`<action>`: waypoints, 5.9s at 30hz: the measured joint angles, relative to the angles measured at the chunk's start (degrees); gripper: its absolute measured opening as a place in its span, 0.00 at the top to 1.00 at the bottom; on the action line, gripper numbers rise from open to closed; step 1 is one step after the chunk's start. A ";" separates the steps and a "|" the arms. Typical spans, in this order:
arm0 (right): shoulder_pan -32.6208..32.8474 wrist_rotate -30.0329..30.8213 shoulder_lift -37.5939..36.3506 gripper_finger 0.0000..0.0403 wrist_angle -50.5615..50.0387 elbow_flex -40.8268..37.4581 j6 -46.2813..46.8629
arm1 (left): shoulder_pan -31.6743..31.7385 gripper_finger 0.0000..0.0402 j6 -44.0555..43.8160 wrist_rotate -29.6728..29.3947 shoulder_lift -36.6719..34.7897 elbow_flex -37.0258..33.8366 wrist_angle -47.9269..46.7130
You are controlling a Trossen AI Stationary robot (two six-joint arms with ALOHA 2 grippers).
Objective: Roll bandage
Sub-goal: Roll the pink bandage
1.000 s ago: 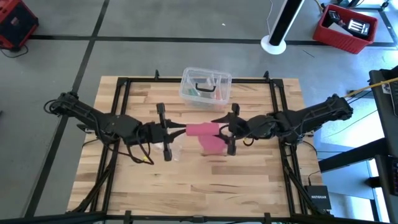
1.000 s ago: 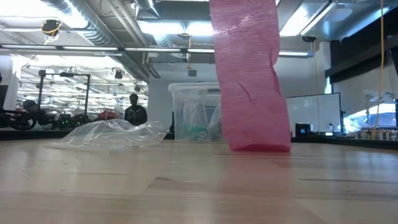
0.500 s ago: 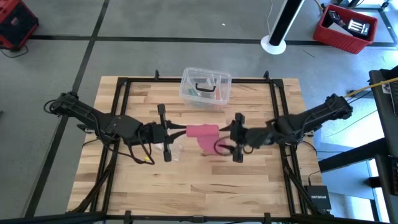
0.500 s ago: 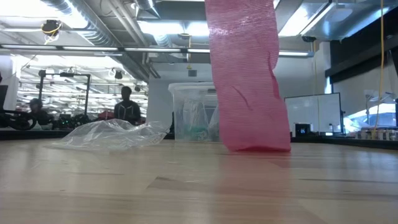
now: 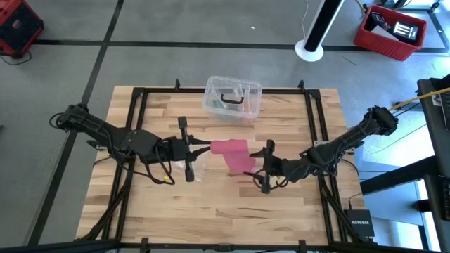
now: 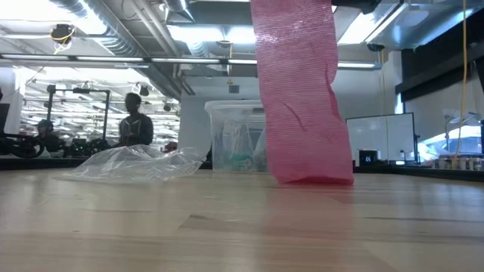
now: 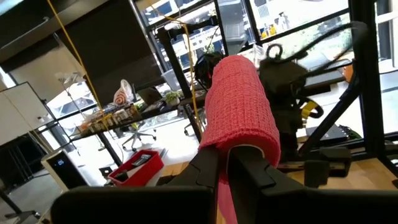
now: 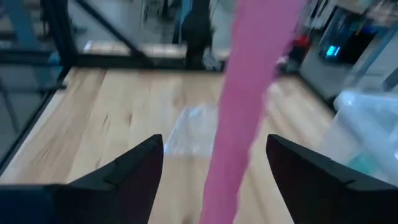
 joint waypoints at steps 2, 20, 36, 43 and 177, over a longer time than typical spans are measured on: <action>-1.30 0.14 0.05 0.29 7.92 -2.54 -2.44 | 0.00 0.97 -0.05 0.00 0.00 0.00 -0.02; -9.69 -16.86 1.12 0.29 21.49 -7.27 -1.96 | 0.00 0.97 -0.53 0.68 0.02 0.00 1.10; -8.16 -18.72 2.83 0.96 21.01 -7.20 -13.72 | 0.52 0.97 0.08 0.76 0.02 0.00 1.29; -2.98 -18.77 2.81 0.98 21.03 -7.20 -13.63 | 4.49 0.97 0.87 0.76 0.03 0.00 1.03; -26.99 -41.30 17.39 0.25 -49.07 32.55 -1.64 | -5.26 0.97 -15.46 -9.60 24.72 -0.07 -12.21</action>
